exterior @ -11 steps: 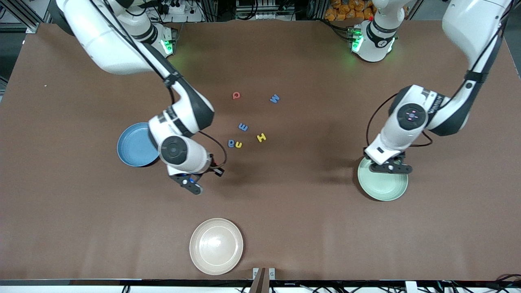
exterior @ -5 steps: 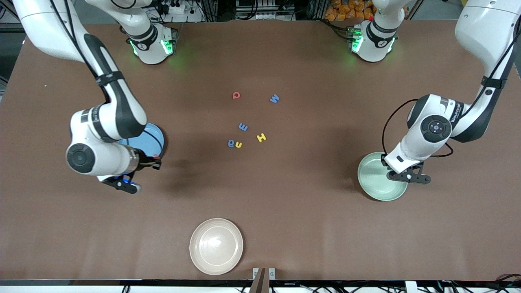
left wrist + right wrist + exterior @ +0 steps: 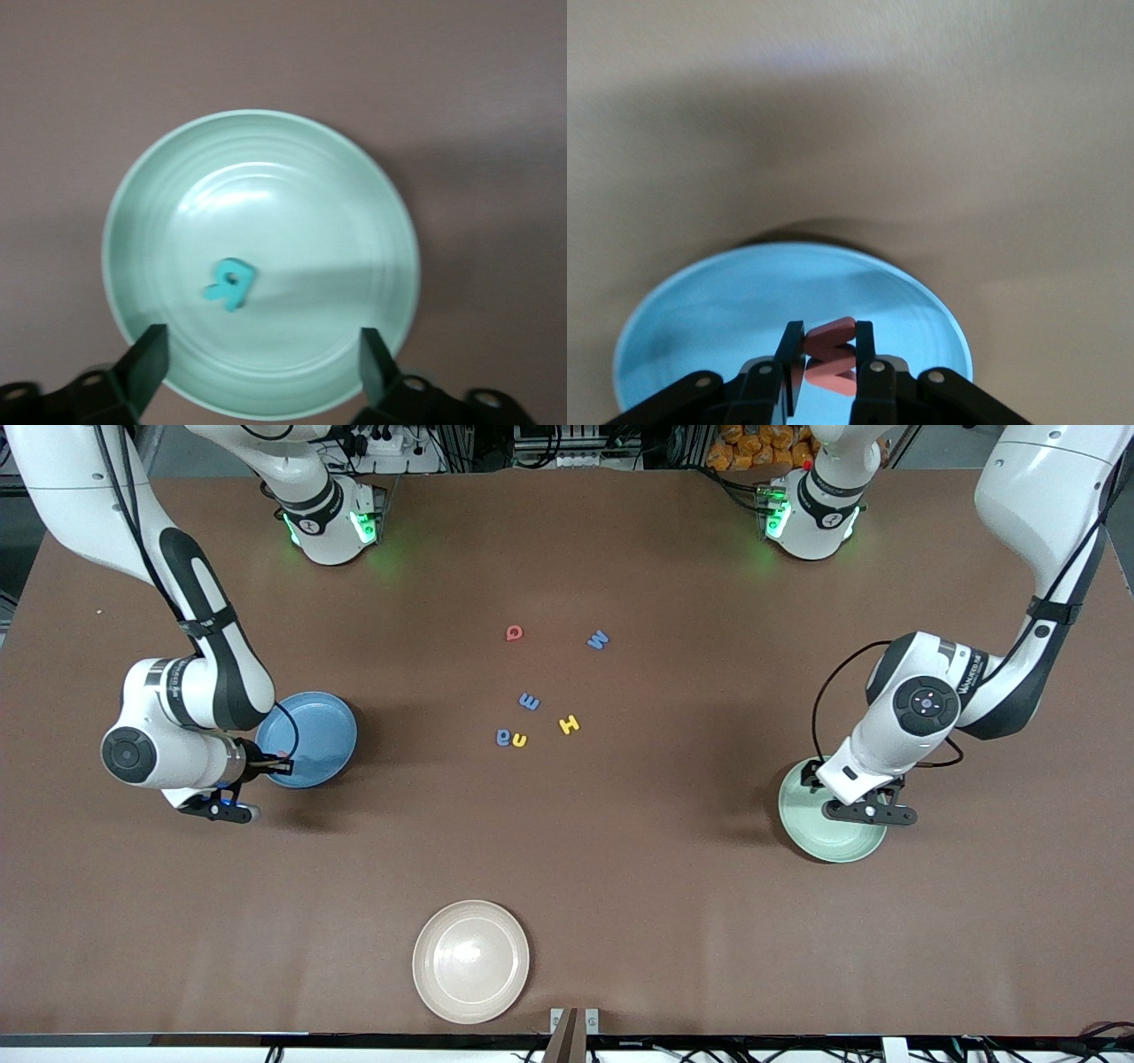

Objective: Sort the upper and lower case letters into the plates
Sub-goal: 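Open both grippers to drop the letters into the green and blue plates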

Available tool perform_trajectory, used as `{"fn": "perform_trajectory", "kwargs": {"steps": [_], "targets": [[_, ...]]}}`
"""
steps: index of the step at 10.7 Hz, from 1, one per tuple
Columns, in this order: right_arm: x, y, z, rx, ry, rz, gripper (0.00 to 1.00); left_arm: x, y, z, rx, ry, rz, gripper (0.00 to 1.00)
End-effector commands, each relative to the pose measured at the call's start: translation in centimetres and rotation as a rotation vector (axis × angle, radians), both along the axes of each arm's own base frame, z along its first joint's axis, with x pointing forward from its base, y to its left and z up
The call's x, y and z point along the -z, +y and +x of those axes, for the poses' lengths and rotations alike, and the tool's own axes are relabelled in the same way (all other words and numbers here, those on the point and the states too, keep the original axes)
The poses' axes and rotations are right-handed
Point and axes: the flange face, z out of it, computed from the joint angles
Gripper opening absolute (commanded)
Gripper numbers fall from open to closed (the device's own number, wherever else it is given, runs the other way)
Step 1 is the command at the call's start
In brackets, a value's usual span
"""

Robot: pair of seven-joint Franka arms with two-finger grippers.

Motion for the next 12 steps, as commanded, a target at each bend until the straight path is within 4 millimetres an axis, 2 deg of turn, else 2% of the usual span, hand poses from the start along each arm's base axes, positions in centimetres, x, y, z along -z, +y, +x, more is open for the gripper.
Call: {"fn": "perform_trajectory", "kwargs": {"steps": [1, 3, 5, 7, 9, 12], "targets": [[-0.8, 0.4, -1.2, 0.017, -0.005, 0.018, 0.80, -1.5, -6.5, -2.2, -0.038, -0.005, -0.025, 1.00], [-1.1, 0.6, -1.2, 0.029, -0.007, 0.016, 1.00, -1.3, -13.7, -5.9, -0.091, 0.004, -0.048, 1.00], [-2.2, 1.2, -0.6, 0.061, -0.014, 0.006, 1.00, -1.7, -19.6, -9.5, -0.174, -0.005, -0.060, 1.00], [-4.9, 3.6, 0.9, 0.096, -0.007, -0.007, 1.00, -1.6, -24.5, -13.0, -0.304, 0.012, -0.085, 1.00], [-7.0, 7.1, 2.6, 0.179, -0.049, -0.023, 1.00, -0.5, -27.7, -16.6, -0.428, 0.052, -0.084, 1.00], [-7.7, 13.2, 3.0, 0.241, -0.089, -0.005, 1.00, 1.3, -31.0, -22.0, -0.631, 0.069, -0.054, 1.00]]}}
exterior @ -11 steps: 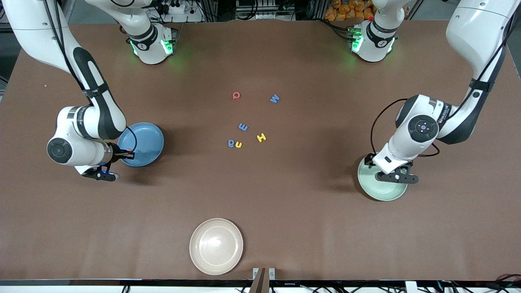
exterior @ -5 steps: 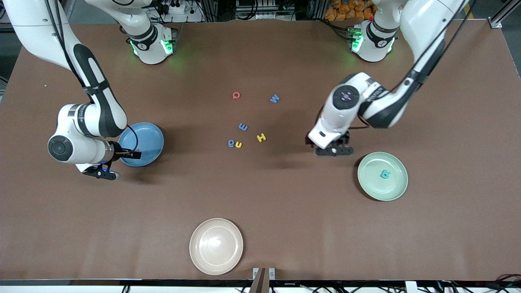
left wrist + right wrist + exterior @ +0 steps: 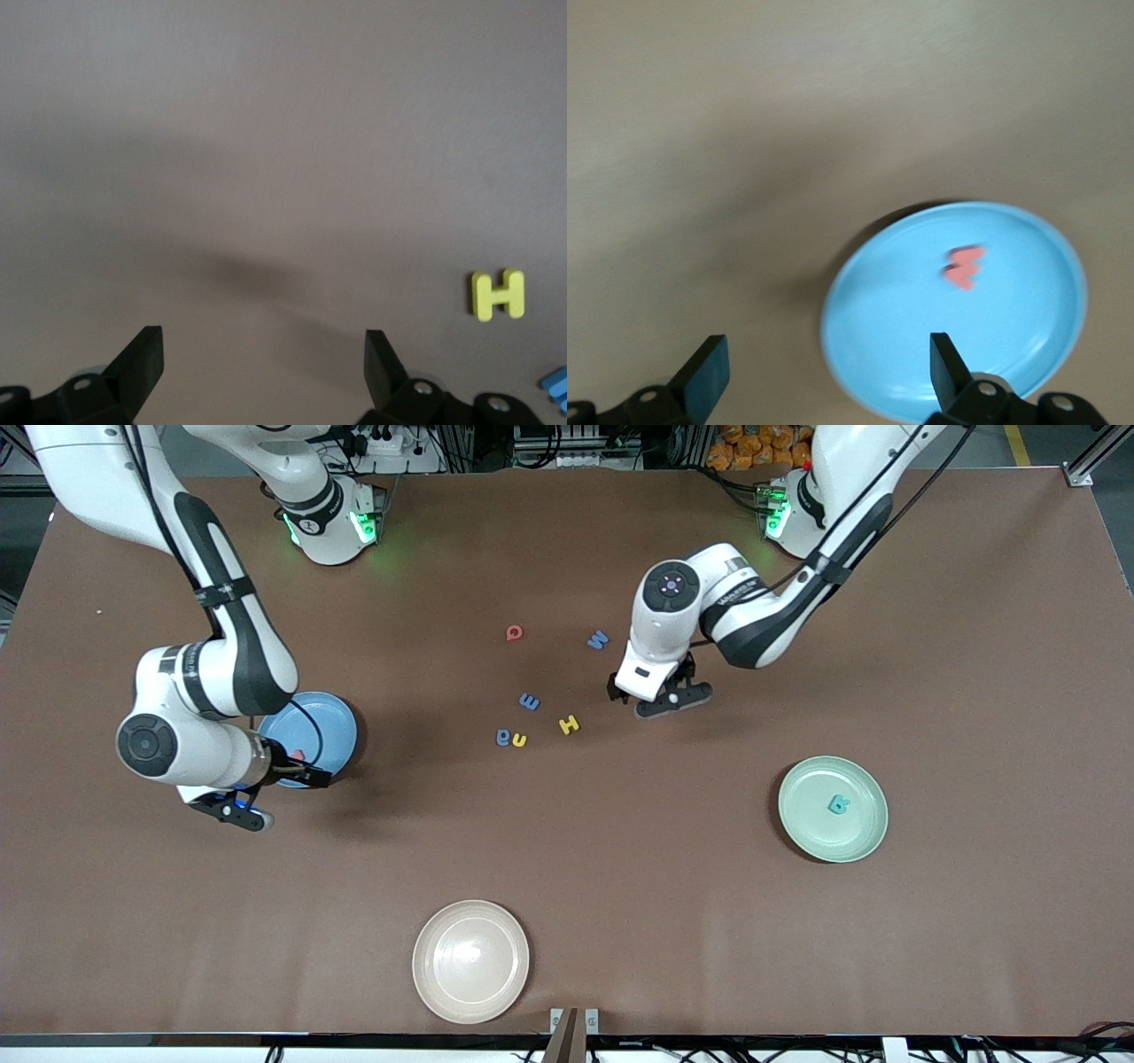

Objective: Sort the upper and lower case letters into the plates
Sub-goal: 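Move the left gripper to the blue M while the right gripper approaches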

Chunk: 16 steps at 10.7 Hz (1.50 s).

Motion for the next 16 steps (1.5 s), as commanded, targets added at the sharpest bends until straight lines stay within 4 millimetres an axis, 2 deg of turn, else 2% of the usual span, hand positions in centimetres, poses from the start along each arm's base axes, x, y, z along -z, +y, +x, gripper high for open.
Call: {"fn": "perform_trajectory", "kwargs": {"steps": [1, 2, 3, 4, 7, 9, 11, 12, 14, 16], "targets": [[-0.2, 3.2, 0.2, 0.057, -0.030, 0.014, 1.00, 0.9, -1.6, -3.6, -0.164, 0.018, 0.018, 1.00], [0.2, 5.0, 0.3, 0.092, -0.040, 0.007, 1.00, 1.6, -2.1, -5.0, -0.233, 0.019, 0.007, 1.00], [0.8, 8.3, 0.0, 0.106, -0.075, -0.001, 1.00, 2.3, -2.5, -6.5, -0.276, 0.017, -0.012, 1.00], [1.9, 10.5, -0.3, 0.155, -0.091, -0.009, 1.00, 3.0, -2.6, -7.6, -0.287, 0.020, -0.026, 1.00], [3.7, 15.6, -1.2, 0.209, -0.129, -0.003, 1.00, 3.7, -3.2, -8.5, -0.363, 0.031, -0.052, 1.00], [3.9, 19.9, -2.7, 0.183, -0.156, 0.014, 1.00, 4.2, -4.2, -10.0, -0.375, 0.030, -0.047, 1.00], [4.3, 24.9, -5.1, 0.205, -0.168, 0.022, 1.00, 5.3, -5.6, -12.1, -0.376, 0.048, -0.041, 1.00], [4.4, 26.7, -6.3, 0.183, -0.167, 0.020, 1.00, 5.8, -5.7, -12.3, -0.379, 0.037, -0.037, 1.00], [5.7, 28.0, -7.7, 0.124, -0.164, -0.009, 1.00, 6.7, -5.7, -12.9, -0.385, 0.008, -0.034, 1.00], [6.6, 27.7, -8.2, 0.060, -0.155, -0.015, 1.00, 7.1, -5.8, -12.9, -0.404, 0.012, -0.049, 1.00]]}}
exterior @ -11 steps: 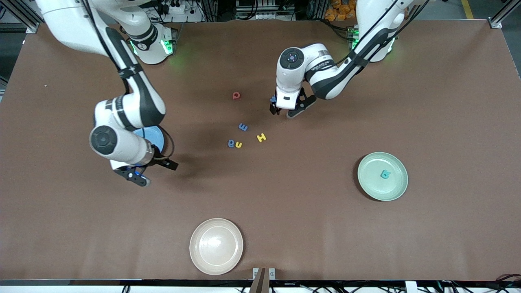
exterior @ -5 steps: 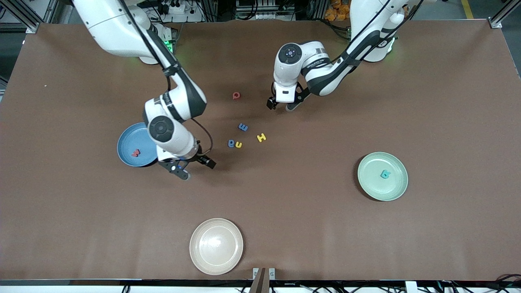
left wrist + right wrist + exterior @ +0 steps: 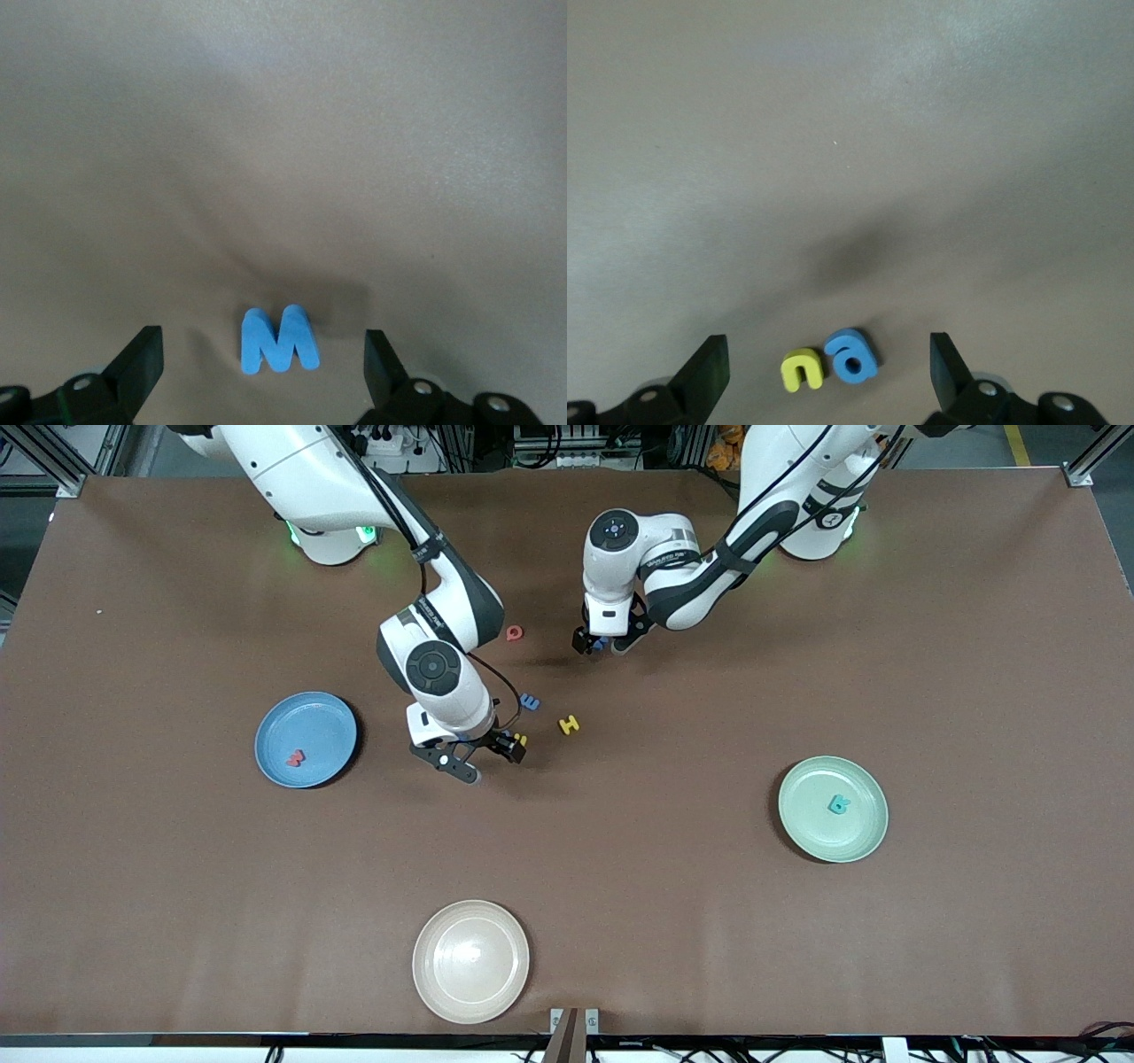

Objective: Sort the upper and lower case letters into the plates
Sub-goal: 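Move the left gripper to the blue M while the right gripper approaches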

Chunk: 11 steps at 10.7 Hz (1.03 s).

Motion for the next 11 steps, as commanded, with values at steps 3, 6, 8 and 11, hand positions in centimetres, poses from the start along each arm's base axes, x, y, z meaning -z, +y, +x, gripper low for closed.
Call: {"fn": "perform_trajectory", "kwargs": {"steps": [3, 6, 8, 11], "targets": [[2.7, -1.1, -1.4, -0.206, -0.012, -0.003, 1.00, 1.0, -0.5, -0.4, -0.047, 0.001, -0.027, 0.94], [3.9, 0.4, -4.3, -0.322, -0.018, -0.002, 1.00, 1.5, -0.6, -0.3, -0.066, 0.002, -0.028, 0.90], [4.5, 0.6, -6.1, -0.374, -0.023, 0.005, 1.00, 1.8, -0.7, 0.0, -0.071, 0.004, -0.028, 0.86], [3.8, 0.1, -6.8, -0.408, -0.028, 0.005, 1.00, 1.9, -0.7, 0.3, -0.055, -0.010, -0.030, 0.13]]}}
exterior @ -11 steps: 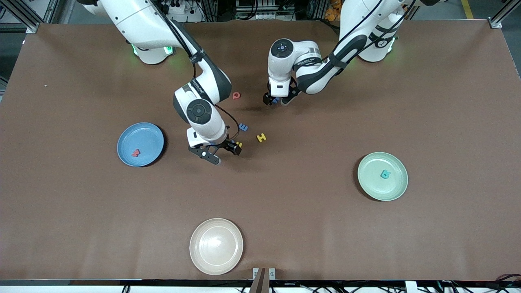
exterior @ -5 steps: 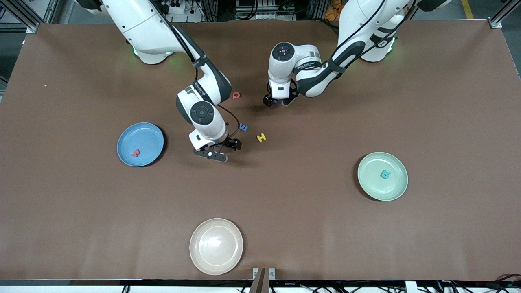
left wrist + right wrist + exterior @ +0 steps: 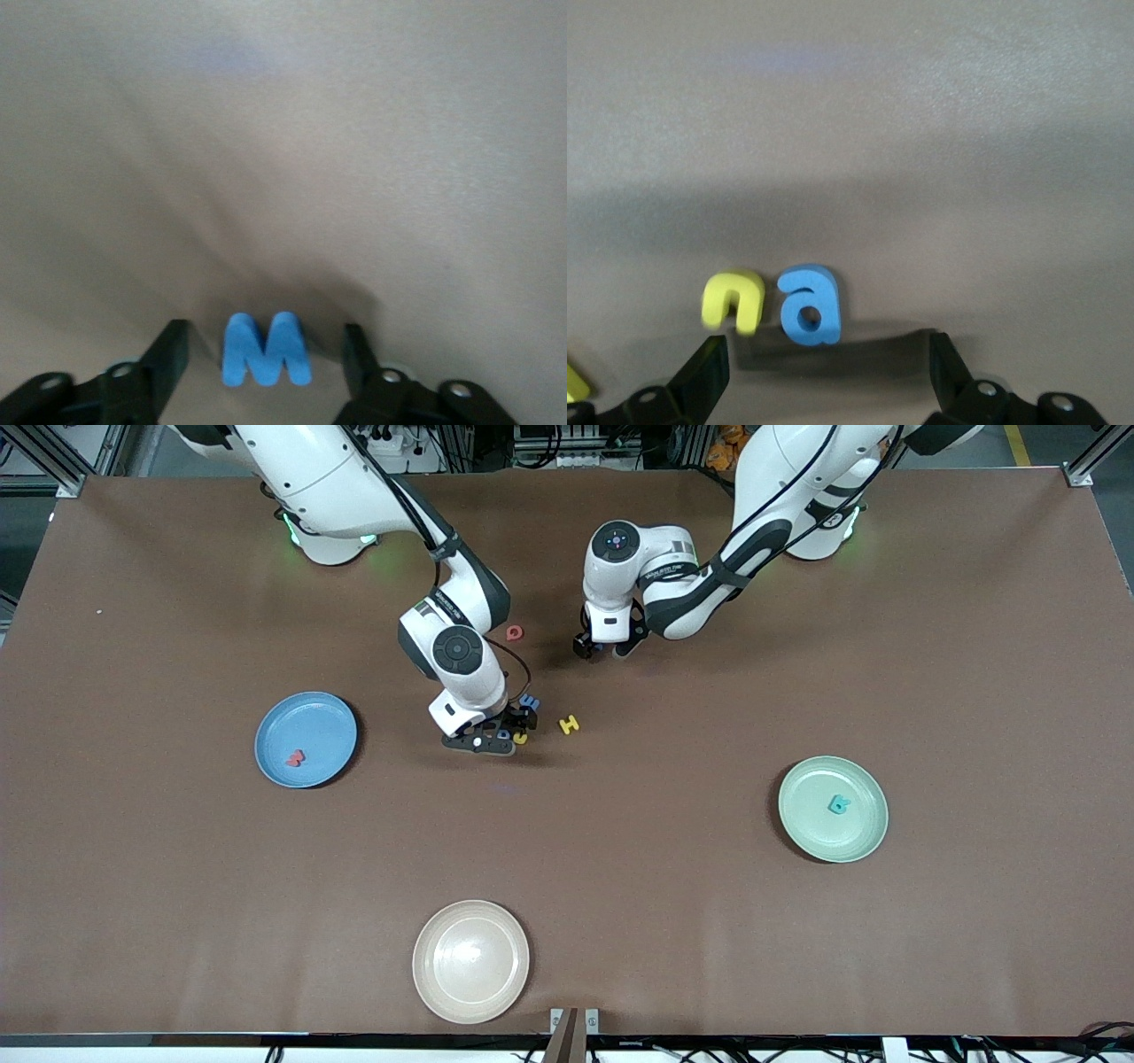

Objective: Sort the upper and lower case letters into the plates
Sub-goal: 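Move the left gripper to the blue M while the right gripper approaches, then grasp the blue M with the left gripper and lift it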

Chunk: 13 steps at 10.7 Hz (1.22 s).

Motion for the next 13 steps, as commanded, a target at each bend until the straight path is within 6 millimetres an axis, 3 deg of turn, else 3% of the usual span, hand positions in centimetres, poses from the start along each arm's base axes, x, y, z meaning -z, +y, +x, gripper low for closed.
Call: {"fn": "perform_trajectory", "kwargs": {"steps": [1, 2, 4, 6, 8, 11, 13], "targets": [[-1.5, -1.1, -0.9, -0.030, -0.014, -0.001, 1.00, 0.3, -0.2, 0.1, 0.010, -0.032, -0.001, 0.00], [-1.5, -1.1, -0.8, -0.030, -0.016, 0.000, 1.00, 0.2, -0.3, 0.1, 0.040, -0.053, -0.003, 0.00], [-1.6, -1.0, -0.6, -0.020, -0.020, 0.003, 1.00, -0.9, 0.9, 2.4, 0.029, -0.101, -0.004, 0.00], [-1.1, -1.0, -0.9, -0.051, -0.024, -0.009, 1.00, -4.4, 2.5, 5.9, 0.068, -0.177, -0.025, 0.00], [-1.0, -1.2, -0.8, -0.070, -0.033, -0.020, 1.00, -7.1, 5.3, 9.8, 0.147, -0.238, -0.002, 0.00], [-0.9, -1.3, -0.6, -0.069, -0.036, -0.019, 1.00, -9.6, 12.5, 16.0, 0.357, -0.267, 0.084, 0.00], [-0.8, -1.3, -0.5, -0.073, -0.041, -0.015, 1.00, -11.4, 16.4, 19.4, 0.539, -0.231, 0.050, 0.00]]}}
